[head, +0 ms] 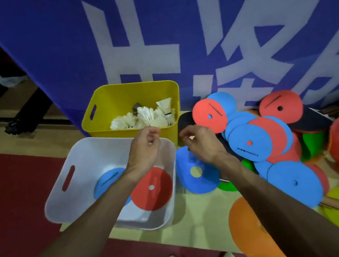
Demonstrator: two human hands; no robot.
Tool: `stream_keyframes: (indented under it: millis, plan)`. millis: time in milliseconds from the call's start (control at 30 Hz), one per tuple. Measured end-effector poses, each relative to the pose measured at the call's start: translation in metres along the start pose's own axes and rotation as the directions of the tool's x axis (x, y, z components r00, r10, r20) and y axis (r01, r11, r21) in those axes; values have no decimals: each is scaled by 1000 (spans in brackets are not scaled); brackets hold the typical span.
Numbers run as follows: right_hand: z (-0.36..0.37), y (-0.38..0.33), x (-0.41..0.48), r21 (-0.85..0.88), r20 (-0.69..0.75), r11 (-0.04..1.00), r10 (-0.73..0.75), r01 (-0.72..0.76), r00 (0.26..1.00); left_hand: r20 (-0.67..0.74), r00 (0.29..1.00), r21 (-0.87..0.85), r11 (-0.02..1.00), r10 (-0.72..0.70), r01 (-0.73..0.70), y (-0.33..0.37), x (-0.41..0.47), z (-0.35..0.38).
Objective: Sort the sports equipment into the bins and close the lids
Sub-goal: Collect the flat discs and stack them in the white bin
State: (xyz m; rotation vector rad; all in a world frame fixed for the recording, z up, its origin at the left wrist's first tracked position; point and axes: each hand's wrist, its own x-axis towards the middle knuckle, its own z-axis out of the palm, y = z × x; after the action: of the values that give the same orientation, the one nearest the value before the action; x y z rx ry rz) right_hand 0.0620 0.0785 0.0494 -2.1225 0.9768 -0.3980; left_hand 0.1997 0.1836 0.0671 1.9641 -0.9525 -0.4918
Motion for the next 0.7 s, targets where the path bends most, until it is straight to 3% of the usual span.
stream_keyframes:
  millis: [133,300,467,700]
  plan:
    - [-45,53,-15,-6,-109,992,121,-123,987,110,992,45,996,66,-71,28,1,55]
    - [-86,133,-36,78,-154,955,296,-287,943,278,960,115,992,23,-57,50,0,127]
    - [-115,198,-61,206,-177,894,434,-398,883,369,914,-48,978,-170,201,60,-14,196]
    - [-135,263,-87,193,-208,840,540,-507,816,428,811,-80,877,-399,474,56,-26,267]
